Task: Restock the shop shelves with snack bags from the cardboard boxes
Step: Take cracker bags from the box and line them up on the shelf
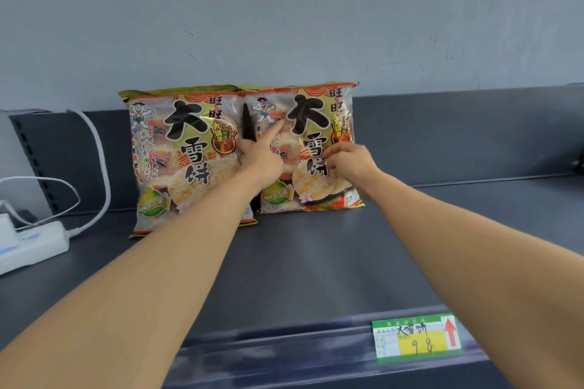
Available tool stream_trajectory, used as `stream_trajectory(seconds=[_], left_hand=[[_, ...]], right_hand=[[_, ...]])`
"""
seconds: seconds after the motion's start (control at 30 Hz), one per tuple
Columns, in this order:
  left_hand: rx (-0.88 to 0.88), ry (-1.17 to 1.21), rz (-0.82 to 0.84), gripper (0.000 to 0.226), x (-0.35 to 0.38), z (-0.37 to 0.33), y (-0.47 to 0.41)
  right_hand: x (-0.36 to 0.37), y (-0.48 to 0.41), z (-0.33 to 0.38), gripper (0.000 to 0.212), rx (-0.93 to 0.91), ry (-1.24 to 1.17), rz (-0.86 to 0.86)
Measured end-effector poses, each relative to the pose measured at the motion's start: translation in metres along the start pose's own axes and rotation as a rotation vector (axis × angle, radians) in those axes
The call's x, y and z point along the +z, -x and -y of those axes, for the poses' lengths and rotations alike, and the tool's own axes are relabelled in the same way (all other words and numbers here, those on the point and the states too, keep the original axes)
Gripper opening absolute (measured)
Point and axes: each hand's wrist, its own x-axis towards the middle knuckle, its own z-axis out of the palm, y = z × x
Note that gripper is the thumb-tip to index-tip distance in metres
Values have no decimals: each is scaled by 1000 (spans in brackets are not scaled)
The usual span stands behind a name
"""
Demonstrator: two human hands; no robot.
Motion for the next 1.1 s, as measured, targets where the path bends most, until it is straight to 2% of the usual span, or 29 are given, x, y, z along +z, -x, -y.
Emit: stream_trajectory(seconds=[0.17,0.43,0.63,0.87,1.1], left_hand=[[6,-20,-66,83,0,-2,-1],[59,-45,-45,75,-7,-8,13],[139,-142,-114,61,-8,-32,49],[359,-147,36,48,32,-82,116],[579,20,364,40,135,-141,212]], right_hand=[[-3,12,7,33,-27,150,-61],[-12,37,16,30,-126,267,-168],[-20,60,24,35,-272,434,-183],[-91,104,8,30,-382,733,-189],[-238,197,-53,29,-211,879,-400]])
